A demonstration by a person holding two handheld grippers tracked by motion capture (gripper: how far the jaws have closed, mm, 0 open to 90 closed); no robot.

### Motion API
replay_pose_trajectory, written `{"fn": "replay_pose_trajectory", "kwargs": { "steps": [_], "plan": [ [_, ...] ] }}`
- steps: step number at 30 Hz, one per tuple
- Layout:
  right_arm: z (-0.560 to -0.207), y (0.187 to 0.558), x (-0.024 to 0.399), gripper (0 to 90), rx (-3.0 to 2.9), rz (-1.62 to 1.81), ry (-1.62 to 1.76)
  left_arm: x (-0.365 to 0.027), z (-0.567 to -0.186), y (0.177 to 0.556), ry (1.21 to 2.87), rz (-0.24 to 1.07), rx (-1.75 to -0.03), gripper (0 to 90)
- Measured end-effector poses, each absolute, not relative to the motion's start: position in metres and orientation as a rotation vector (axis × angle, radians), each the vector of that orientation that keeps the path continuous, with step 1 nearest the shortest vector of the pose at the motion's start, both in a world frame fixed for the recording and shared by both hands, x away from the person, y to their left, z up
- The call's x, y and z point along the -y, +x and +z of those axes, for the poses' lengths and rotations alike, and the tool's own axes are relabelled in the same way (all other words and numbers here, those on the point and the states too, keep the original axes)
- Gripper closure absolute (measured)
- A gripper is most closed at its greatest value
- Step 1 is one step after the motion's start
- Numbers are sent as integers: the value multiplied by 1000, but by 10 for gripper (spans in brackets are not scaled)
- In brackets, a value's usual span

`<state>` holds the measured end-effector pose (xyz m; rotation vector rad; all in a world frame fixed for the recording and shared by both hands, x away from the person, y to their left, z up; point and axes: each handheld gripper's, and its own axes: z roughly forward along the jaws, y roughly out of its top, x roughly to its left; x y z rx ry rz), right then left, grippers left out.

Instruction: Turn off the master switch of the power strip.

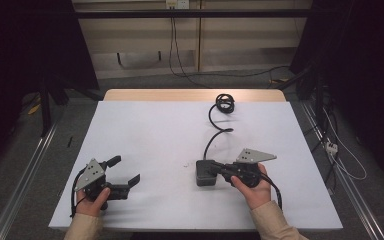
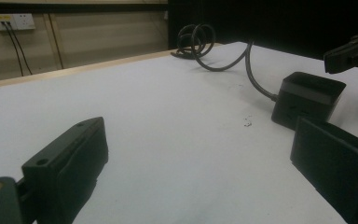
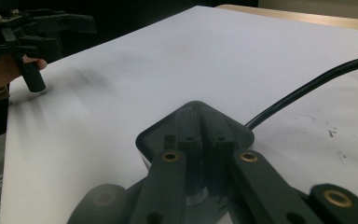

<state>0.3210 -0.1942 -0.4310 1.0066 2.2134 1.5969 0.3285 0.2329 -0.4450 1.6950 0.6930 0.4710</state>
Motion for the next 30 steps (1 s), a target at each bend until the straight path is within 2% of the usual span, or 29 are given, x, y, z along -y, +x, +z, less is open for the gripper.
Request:
{"fn": "replay_pose_trajectory", "kwargs": {
  "steps": [6, 30],
  "plan": [
    [-430, 321, 193, 900, -2217, 1610, 1001, -232, -445, 328, 1687, 468, -696, 38],
    [-430, 320, 189, 900, -2258, 1624, 985, -233, -445, 329, 1704, 475, -687, 38]
  ]
}}
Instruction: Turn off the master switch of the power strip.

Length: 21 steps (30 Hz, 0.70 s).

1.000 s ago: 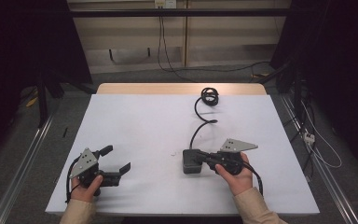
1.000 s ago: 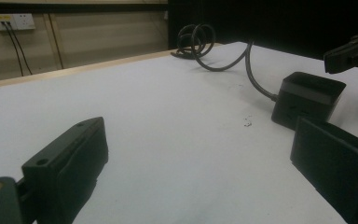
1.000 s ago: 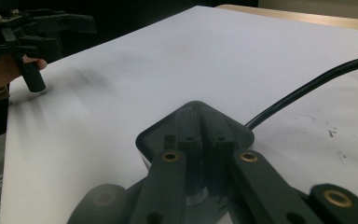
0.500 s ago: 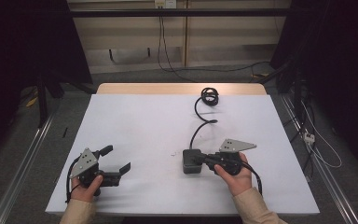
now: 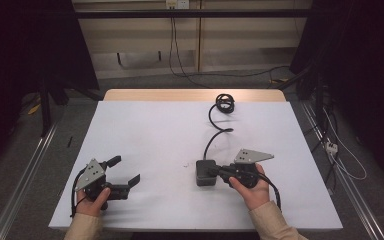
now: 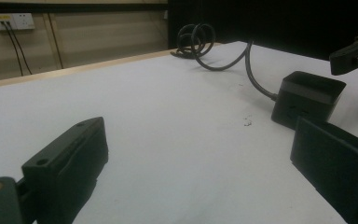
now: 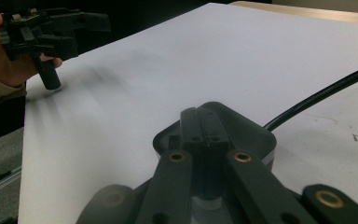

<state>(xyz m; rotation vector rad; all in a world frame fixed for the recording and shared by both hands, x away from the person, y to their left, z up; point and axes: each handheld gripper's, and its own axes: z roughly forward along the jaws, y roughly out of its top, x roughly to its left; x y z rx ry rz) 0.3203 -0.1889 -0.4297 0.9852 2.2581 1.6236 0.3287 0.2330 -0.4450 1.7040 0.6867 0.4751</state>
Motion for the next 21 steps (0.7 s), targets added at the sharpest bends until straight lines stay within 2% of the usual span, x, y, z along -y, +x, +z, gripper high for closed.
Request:
{"fn": "replay_pose_trajectory", "kwargs": {
  "steps": [21],
  "plan": [
    [-431, 324, 181, 900, -2283, 1598, 970, -233, -445, 328, 1694, 469, -697, 39]
  ]
}}
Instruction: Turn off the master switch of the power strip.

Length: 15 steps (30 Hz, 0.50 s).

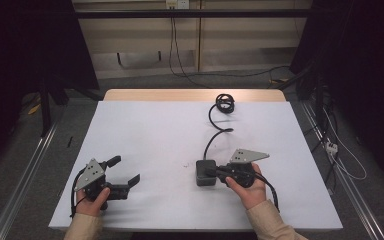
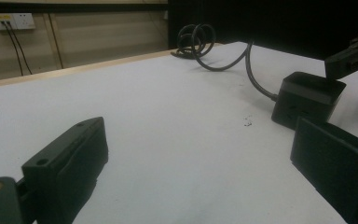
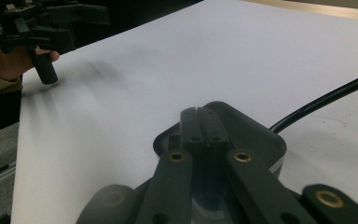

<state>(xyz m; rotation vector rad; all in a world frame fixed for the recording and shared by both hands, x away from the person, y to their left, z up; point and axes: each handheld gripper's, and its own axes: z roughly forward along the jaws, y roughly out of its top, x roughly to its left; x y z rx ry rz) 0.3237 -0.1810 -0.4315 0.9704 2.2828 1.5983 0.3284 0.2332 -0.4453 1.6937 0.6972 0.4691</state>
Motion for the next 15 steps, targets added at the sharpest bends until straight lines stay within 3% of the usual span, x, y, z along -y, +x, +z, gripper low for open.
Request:
{"fn": "replay_pose_trajectory", "kwargs": {
  "steps": [15],
  "plan": [
    [-434, 324, 179, 900, -2295, 1564, 952, -233, -445, 328, 1694, 467, -694, 38]
  ]
}}
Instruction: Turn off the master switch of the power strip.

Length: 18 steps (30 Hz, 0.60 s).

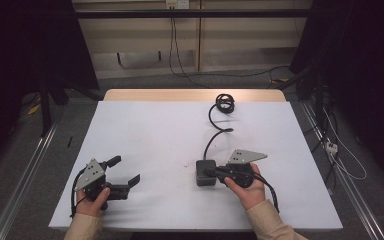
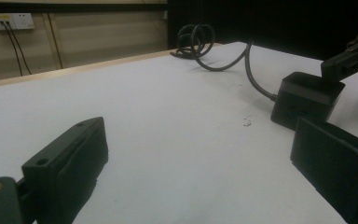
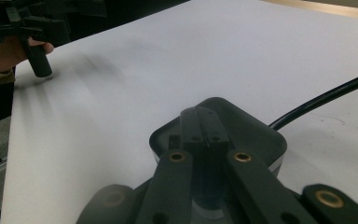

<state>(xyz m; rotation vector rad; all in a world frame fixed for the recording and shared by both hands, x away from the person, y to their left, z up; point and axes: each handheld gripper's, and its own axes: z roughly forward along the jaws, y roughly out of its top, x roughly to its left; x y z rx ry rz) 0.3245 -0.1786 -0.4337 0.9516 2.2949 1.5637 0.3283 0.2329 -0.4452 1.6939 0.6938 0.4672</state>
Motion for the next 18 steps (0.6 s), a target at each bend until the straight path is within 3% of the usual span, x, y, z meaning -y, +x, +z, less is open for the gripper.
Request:
{"fn": "replay_pose_trajectory", "kwargs": {
  "steps": [18],
  "plan": [
    [-434, 322, 177, 900, -2284, 1545, 937, -232, -445, 328, 1694, 468, -692, 38]
  ]
}}
